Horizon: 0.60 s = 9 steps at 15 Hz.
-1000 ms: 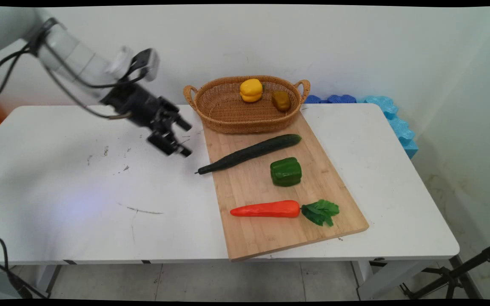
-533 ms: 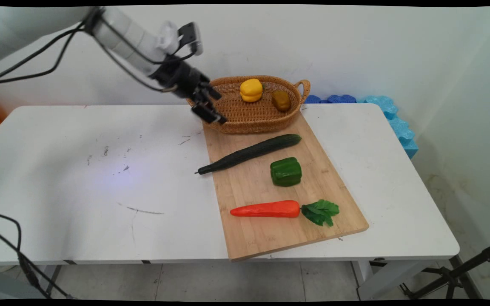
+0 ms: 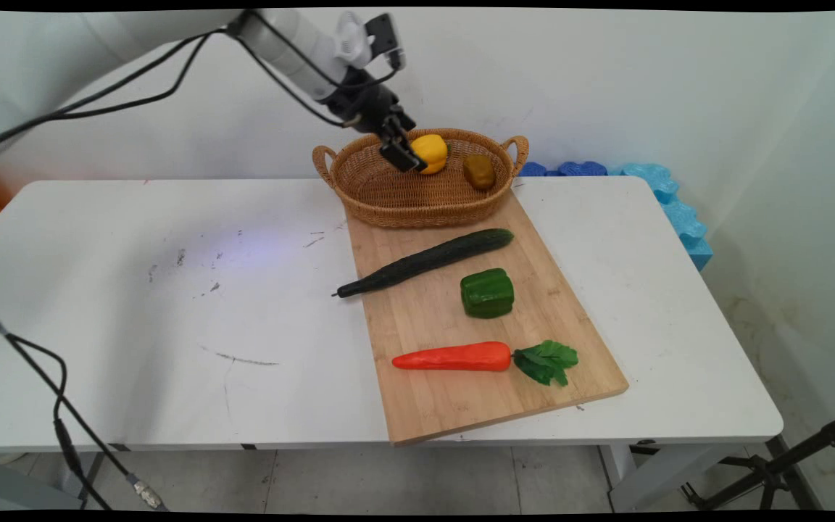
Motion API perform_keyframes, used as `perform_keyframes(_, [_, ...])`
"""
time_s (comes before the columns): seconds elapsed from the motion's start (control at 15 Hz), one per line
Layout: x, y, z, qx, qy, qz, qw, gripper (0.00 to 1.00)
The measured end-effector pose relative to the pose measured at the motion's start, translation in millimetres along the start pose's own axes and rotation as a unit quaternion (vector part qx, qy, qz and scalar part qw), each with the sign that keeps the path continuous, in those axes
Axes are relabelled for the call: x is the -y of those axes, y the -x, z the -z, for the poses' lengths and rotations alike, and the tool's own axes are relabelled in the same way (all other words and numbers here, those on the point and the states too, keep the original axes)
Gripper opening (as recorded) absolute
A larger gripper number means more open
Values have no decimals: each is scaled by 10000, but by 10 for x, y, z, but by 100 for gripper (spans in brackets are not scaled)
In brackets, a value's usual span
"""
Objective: Pick up the potato from the vegetable basket
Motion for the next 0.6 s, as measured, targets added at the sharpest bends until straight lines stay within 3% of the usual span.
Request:
perform_keyframes(0.27, [225, -142, -395, 59, -191, -292, 9994, 100])
perform_keyframes(0.6, [386, -222, -887, 107, -241, -585, 9979, 100])
